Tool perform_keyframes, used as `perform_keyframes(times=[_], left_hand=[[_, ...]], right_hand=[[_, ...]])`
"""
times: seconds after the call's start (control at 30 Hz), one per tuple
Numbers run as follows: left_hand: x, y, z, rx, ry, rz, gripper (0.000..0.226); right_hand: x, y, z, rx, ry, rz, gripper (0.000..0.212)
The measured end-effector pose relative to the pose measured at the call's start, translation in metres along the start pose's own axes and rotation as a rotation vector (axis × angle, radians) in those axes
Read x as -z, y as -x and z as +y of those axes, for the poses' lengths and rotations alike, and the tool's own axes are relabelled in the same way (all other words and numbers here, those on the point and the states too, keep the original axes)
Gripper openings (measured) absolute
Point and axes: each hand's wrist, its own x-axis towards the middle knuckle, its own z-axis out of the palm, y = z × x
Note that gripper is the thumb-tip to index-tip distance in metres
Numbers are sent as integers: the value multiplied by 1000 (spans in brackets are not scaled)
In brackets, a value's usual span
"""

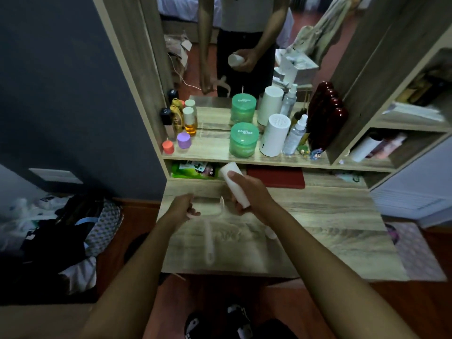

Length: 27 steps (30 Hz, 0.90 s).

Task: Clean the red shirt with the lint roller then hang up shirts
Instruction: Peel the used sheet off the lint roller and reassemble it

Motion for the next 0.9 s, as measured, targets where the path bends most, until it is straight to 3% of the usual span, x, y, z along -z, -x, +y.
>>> perform_keyframes(times=[0.1,0.2,0.33,0.47,0.6,0.67,0.77,0.9], left_hand=[[-10,-6,-18,134,217,6,18],[-19,-10,-32,161,247,17,17],[-20,-19,-45,154,69,33,14],[-11,-11,-42,169,-92,-55,21],[-15,-2,-22,-27,-224,9,28],[-18,6,-7,-65,-81,-124,31],[-23,20,11,-21,173,-364,31],[-23,30,15,-89,178,-397,21]], right_hand=[[9,4,8,-53,14,10,34],[21,9,11,-49,59,20,36],[33,11,9,-72,93,38,46],[31,7,7,-80,176,20,48],[20,1,8,-11,335,-61,40],[10,-4,8,9,498,-100,30],[-9,-11,8,-3,740,-159,33],[-26,-19,6,10,846,-202,39]])
